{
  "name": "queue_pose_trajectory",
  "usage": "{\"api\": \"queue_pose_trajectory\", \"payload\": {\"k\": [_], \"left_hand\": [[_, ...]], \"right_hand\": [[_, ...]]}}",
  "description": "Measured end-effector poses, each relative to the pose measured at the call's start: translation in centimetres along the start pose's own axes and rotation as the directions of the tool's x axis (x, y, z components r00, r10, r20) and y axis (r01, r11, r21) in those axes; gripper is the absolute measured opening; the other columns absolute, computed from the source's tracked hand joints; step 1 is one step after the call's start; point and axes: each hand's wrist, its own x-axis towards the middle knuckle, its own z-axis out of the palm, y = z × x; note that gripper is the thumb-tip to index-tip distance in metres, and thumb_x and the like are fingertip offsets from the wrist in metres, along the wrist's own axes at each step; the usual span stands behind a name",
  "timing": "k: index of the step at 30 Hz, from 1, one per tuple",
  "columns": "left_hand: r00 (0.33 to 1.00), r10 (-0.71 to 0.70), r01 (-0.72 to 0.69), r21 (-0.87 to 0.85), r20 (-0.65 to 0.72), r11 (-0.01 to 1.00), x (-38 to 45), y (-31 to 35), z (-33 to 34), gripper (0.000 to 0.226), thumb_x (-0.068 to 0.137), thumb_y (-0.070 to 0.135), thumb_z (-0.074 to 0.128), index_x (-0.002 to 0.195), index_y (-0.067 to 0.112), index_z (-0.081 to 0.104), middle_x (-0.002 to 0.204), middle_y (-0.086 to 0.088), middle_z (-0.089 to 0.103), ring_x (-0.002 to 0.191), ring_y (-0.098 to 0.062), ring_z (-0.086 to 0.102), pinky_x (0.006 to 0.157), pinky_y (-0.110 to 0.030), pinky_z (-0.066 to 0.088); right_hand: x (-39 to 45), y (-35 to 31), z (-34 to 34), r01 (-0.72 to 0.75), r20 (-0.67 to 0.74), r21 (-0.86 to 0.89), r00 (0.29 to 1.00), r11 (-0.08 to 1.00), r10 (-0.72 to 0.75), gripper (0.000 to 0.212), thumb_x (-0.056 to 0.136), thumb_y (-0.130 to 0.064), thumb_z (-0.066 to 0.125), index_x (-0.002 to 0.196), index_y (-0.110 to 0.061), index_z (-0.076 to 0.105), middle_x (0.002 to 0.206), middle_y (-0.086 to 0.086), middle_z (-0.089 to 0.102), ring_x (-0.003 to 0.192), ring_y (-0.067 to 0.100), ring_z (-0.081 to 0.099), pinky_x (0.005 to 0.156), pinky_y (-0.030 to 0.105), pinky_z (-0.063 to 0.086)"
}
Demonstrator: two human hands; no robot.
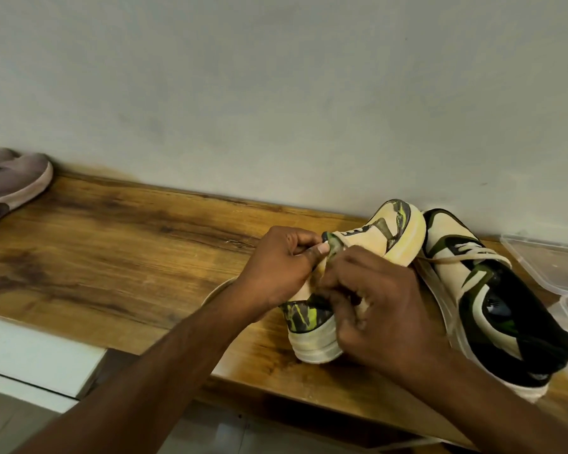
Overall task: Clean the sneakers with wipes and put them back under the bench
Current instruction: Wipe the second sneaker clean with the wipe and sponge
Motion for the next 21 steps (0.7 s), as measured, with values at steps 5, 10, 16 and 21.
{"api": "queue_pose_trajectory", "payload": {"k": [5,10,16,21], "left_hand": [[1.000,-0.020,0.021,-0.023,0.015,1.000,0.1,-0.1,-0.4,0.021,0.103,0.016,0.065,0.092,0.005,0.079,0.080,-0.013,0.077,0.070,-0.018,0.061,0.070,-0.034,0.049],[0.999,-0.038,0.038,-0.013,-0.021,0.999,0.4,-0.2,-0.3,0.020,0.103,0.016,0.065,0.094,0.007,0.080,0.088,-0.015,0.079,0.078,-0.023,0.069,0.076,-0.050,0.059],[0.997,-0.055,0.054,-0.017,-0.060,0.998,0.6,-0.8,-1.2,0.018,0.103,0.015,0.066,0.095,0.008,0.081,0.088,-0.012,0.080,0.083,-0.033,0.076,0.077,-0.049,0.060],[0.998,-0.064,0.064,-0.007,-0.022,0.998,0.8,-0.6,-1.4,0.019,0.103,0.016,0.065,0.093,0.012,0.082,0.087,-0.005,0.081,0.078,-0.018,0.072,0.076,-0.037,0.056]], "right_hand": [[-0.7,0.8,-1.5,0.054,0.144,-0.010,0.988,0.999,-0.052,0.018,0.078,0.005,0.079,0.085,-0.011,0.074,0.093,-0.001,0.066,0.081,0.014,0.063,0.065,0.030,0.054],[-0.2,2.5,-1.7,-0.079,-0.009,-0.116,0.997,0.990,0.079,0.023,0.075,0.007,0.082,0.086,-0.011,0.075,0.090,-0.003,0.066,0.078,0.009,0.061,0.064,0.029,0.056],[-1.3,-0.2,-0.2,0.022,0.068,0.013,0.997,1.000,-0.023,0.016,0.079,0.004,0.080,0.086,-0.008,0.073,0.093,-0.001,0.067,0.081,0.012,0.063,0.063,0.027,0.054],[-0.4,2.2,-1.0,-0.038,0.044,-0.081,0.998,0.996,0.042,0.021,0.076,0.005,0.083,0.086,-0.010,0.075,0.092,-0.003,0.067,0.081,0.010,0.063,0.066,0.028,0.055]]}}
